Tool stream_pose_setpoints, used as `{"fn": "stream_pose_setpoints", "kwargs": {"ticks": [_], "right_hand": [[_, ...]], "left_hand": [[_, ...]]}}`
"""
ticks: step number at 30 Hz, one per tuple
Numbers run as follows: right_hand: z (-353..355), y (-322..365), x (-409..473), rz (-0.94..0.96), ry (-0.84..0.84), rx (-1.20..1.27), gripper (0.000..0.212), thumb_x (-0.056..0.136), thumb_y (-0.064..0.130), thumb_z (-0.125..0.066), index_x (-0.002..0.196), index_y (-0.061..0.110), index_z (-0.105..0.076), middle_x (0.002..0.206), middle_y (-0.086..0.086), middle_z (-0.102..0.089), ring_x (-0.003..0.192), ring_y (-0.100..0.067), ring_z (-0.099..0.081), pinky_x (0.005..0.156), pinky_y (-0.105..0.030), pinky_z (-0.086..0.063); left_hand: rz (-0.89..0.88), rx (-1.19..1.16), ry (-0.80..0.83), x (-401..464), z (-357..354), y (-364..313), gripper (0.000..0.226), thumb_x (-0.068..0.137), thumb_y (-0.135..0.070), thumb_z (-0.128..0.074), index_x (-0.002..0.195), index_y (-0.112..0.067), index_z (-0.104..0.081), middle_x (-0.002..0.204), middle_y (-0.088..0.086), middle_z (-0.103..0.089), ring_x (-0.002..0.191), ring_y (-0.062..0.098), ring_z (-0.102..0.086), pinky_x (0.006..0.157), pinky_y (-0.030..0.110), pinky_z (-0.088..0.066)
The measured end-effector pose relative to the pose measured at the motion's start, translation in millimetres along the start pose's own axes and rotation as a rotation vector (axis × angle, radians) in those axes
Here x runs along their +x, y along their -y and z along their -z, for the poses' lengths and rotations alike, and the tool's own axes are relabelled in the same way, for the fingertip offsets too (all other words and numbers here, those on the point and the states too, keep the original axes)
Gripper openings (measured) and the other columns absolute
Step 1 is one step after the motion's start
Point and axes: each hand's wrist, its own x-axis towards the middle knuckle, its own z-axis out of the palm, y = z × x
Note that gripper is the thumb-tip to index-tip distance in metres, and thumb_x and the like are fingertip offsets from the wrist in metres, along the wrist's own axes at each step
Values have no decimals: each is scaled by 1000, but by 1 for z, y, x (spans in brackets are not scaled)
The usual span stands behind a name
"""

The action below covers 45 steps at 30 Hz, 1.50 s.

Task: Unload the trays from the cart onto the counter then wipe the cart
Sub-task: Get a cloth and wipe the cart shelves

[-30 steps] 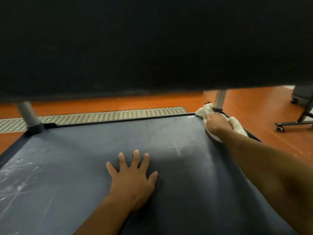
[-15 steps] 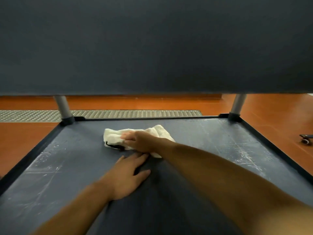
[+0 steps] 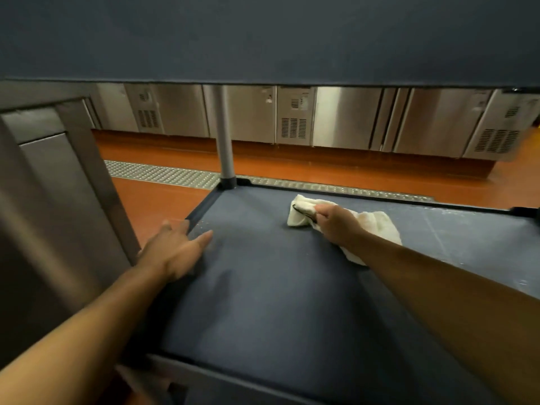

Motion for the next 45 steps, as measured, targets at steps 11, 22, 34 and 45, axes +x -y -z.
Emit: {"fn": "stream_pose_setpoints", "kwargs": {"ticks": [11, 22, 34, 45], "right_hand": [[-78, 190, -129, 772, 621, 206, 30, 102, 7, -58, 129, 6, -70, 141, -11, -63, 132, -27, -55, 113, -37, -39], [-69, 164, 9, 303, 243, 200, 27, 105, 33, -49, 114, 37, -74, 101, 16, -74, 102, -10, -70, 82, -25, -50], [-99, 177, 91, 171, 189, 134, 22, 96, 17, -50, 104, 20, -70, 106, -6, -72, 102, -30, -66, 80, -35, -50], [-40, 155, -135, 653, 620, 239, 33, 106, 24, -56, 137, 17, -66, 153, 3, -54, 142, -6, -41, 109, 0, -16]], "left_hand": [[274, -907, 12, 8, 36, -19, 77, 100, -75, -19, 164, -33, -17, 170, 9, -23, 152, 37, -29, 124, 56, -13], [267, -914, 48, 7, 36, -24, 75, 103, -70, -20, 160, -23, -33, 94, -5, -66, 98, 16, -65, 89, 30, -39], [288, -943, 159, 21, 26, -11, 123, 47, -112, -22, 139, -38, -58, 136, 9, -65, 121, 33, -63, 110, 53, -39], [279, -1028, 12, 8, 39, -28, 71, 103, -69, -23, 164, -31, -20, 158, 15, -43, 135, 39, -51, 104, 44, -39]]}}
